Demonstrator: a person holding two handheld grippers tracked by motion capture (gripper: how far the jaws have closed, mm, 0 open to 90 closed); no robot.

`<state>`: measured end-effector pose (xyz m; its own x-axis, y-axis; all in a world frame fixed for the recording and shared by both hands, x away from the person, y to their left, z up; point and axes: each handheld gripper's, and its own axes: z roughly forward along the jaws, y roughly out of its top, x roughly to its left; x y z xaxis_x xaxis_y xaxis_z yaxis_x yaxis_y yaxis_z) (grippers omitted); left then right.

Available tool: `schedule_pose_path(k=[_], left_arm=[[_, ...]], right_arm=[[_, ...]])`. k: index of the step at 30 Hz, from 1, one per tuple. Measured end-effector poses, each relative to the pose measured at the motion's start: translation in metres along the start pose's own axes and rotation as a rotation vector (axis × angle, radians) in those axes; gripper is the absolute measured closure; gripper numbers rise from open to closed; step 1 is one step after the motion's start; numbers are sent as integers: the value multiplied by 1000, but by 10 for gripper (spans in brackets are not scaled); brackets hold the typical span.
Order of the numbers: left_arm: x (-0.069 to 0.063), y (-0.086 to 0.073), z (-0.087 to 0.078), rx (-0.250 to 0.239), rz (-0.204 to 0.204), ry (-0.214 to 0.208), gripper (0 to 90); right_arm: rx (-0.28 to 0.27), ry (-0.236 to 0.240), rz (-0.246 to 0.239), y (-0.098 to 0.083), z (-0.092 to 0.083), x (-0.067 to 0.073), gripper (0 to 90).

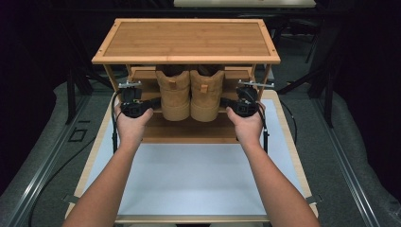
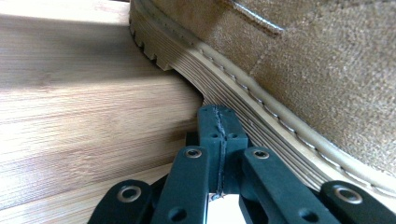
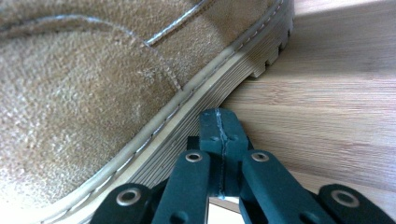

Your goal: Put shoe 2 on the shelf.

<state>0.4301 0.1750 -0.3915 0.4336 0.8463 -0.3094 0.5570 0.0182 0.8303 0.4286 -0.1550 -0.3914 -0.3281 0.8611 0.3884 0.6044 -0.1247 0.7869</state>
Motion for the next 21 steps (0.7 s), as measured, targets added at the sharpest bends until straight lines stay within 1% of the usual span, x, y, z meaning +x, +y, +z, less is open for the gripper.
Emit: schedule_pose_path(k=[1, 4, 5, 7, 9, 10, 12, 14, 15, 16, 17, 18, 19, 21], left_arm=[[0, 0, 0, -1, 1, 2, 900], [0, 0, 0, 3, 4, -1, 900], [0, 0, -1, 3, 2, -3, 900], [1, 0, -4, -7, 2, -15, 900], [0, 1, -9, -12, 16, -21, 891], [0, 2, -13, -7, 29, -17, 883], [1, 0, -21, -7, 43, -13, 870], [3, -4, -30, -12, 35, -22, 863], [4, -7, -34, -9, 37, -23, 854], [5, -11, -38, -6, 42, -28, 837], [6, -15, -42, -7, 43, -27, 825], [9, -20, -45, 6, 44, -25, 807], [12, -25, -48, 30, 42, -21, 801], [18, -37, -53, 56, 41, -12, 779]], right_arm=[[12, 11, 1, 1, -1, -1, 900], [14, 12, 4, 1, -1, -1, 900], [8, 11, 7, 0, 0, -1, 900], [0, 29, 14, 0, -2, -2, 900], [-7, 45, 2, 0, -8, 0, 900], [3, 48, -4, 0, -12, 1, 900], [-11, 44, -23, -2, -18, 5, 900], [-9, 34, -56, -4, -25, 8, 900], [23, 23, -77, -5, -31, 9, 900], [-3, 18, -81, -8, -33, 10, 900], [7, 31, -92, -10, -38, 9, 887], [11, 28, -100, -12, -43, 9, 862], [24, 20, -117, -15, -47, 9, 853], [55, 4, -133, -23, -53, 5, 827]])
